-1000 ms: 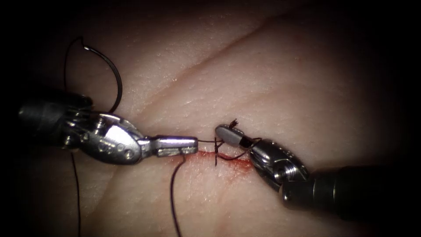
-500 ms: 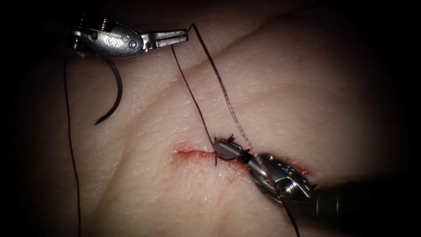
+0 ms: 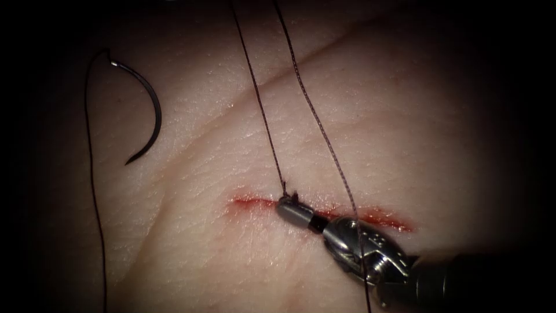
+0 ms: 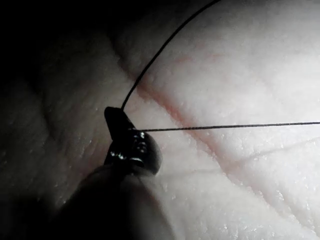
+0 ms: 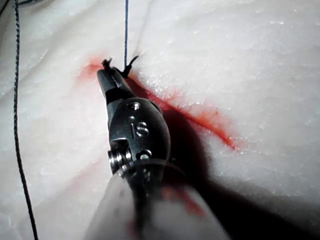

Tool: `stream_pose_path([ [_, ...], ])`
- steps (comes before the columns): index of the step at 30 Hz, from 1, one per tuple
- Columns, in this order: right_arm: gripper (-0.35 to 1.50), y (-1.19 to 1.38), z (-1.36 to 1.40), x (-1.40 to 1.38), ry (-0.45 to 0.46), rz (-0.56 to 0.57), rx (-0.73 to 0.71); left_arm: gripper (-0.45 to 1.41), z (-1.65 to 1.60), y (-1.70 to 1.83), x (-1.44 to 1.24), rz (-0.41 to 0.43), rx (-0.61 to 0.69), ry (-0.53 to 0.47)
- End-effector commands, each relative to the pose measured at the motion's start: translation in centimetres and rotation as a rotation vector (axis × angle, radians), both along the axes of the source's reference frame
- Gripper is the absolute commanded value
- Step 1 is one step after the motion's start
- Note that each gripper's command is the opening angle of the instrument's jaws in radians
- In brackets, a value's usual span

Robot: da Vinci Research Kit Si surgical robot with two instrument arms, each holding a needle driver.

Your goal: Wound Closure

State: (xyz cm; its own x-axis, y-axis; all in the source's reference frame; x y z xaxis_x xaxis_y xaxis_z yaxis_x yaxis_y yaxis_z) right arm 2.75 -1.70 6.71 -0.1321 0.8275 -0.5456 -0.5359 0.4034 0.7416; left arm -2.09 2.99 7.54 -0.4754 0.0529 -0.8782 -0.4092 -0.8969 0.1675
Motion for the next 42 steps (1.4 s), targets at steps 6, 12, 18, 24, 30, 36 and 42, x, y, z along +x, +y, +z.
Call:
stream_pose_path([
  [6,-0.35,-0.1,0.05,0.06,0.0,-0.013,-0.01,-0.45,0.11,0.39,0.02,-0.038,-0.037,0.02],
  [12,-0.35,-0.17,0.07,0.07,-0.007,-0.035,-0.04,-0.45,0.17,0.49,0.04,-0.039,-0.052,0.029],
  [18,-0.35,-0.4,0.14,0.08,-0.017,-0.068,-0.062,-0.45,0.32,0.66,0.09,-0.05,-0.058,0.044],
  [24,-0.35,-0.63,0.16,0.0,-0.023,-0.09,-0.091,-0.45,0.4,0.74,0.11,-0.049,-0.074,0.061],
  [30,-0.35,-0.81,0.05,0.01,-0.042,-0.148,-0.165,-0.45,0.42,0.81,0.12,-0.061,-0.079,0.068],
  [36,-0.35,-0.79,0.04,0.05,-0.056,-0.176,-0.189,-0.45,0.41,0.76,0.1,-0.061,-0.089,0.073],
  [42,1.11,-0.67,-0.03,0.18,-0.11,-0.247,-0.357,-0.45,0.17,0.43,-0.09,-0.035,-0.104,0.025],
])
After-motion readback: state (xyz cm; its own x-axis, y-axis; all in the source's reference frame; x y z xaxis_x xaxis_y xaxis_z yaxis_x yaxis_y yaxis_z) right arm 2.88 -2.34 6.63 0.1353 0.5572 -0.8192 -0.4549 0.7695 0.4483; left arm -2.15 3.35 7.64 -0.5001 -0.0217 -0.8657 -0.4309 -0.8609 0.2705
